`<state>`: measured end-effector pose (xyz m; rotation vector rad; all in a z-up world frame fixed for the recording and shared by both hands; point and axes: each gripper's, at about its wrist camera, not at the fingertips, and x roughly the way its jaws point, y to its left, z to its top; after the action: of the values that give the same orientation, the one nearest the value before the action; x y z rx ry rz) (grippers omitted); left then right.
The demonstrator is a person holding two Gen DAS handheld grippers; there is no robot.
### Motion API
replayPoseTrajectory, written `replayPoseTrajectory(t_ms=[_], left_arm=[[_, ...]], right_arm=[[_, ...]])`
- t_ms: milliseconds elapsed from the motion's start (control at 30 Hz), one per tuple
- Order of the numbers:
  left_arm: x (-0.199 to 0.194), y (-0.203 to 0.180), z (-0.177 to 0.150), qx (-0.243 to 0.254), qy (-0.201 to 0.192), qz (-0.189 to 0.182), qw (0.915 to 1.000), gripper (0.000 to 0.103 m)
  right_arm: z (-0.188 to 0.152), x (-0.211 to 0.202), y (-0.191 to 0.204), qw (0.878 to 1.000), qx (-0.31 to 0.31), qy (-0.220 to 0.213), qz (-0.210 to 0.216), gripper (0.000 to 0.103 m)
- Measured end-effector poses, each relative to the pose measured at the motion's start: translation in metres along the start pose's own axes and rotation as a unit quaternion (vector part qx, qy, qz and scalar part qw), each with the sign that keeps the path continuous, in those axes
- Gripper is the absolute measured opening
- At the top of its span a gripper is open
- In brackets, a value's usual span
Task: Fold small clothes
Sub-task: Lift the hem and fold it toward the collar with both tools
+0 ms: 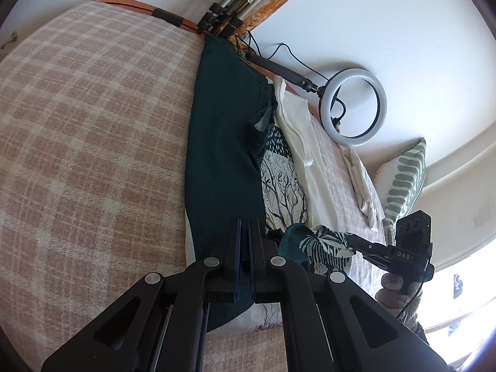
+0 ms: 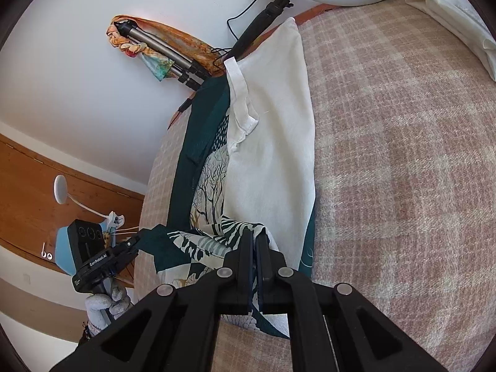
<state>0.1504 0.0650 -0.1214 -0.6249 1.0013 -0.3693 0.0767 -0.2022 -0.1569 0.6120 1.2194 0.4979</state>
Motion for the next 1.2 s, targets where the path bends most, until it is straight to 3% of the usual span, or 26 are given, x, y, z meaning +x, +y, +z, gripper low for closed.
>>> replayPoseTrajectory(t_ms=[300,367,400,433,500,667,833,1200], left_arm=[[0.006,0.008,0.006,-0.018,0.0,0.021,0.9996,0.003],[0.004,0.009,0.006,-0.021,-0.004,0.033,0.9992,0.008],[0.003,0.01,0.008,-0.024,-0.005,0.042,0.9988,0.011],[0.001,0.011,0.009,-0.03,-0.007,0.044,0.9985,0.017],[-0.008,0.012,0.01,-0.03,-0.021,0.038,0.9986,0.018],[-0.02,0.003,0.003,0.028,-0.033,0.054,0.9976,0.018],[-0.002,-0.003,-0.008,0.062,-0.002,0.061,0.9962,0.018],[0.027,-0.01,-0.011,0.103,0.019,0.111,0.9883,0.018]], right_arm=[[0.007,0.008,-0.012,1.0,0.016,0.004,0.003,0.0],[0.008,0.006,-0.011,1.0,0.009,0.002,0.008,0.004],[0.009,0.004,-0.011,1.0,0.006,0.0,0.01,0.008],[0.011,0.002,-0.01,1.0,0.005,-0.003,0.005,0.023],[0.012,-0.009,-0.01,1.0,-0.002,-0.023,-0.005,0.053],[0.009,-0.023,0.0,0.997,-0.06,-0.036,-0.036,0.041],[-0.001,-0.009,0.01,0.992,-0.104,-0.017,-0.072,0.031],[-0.007,0.015,0.019,0.983,-0.143,0.009,-0.113,0.03]])
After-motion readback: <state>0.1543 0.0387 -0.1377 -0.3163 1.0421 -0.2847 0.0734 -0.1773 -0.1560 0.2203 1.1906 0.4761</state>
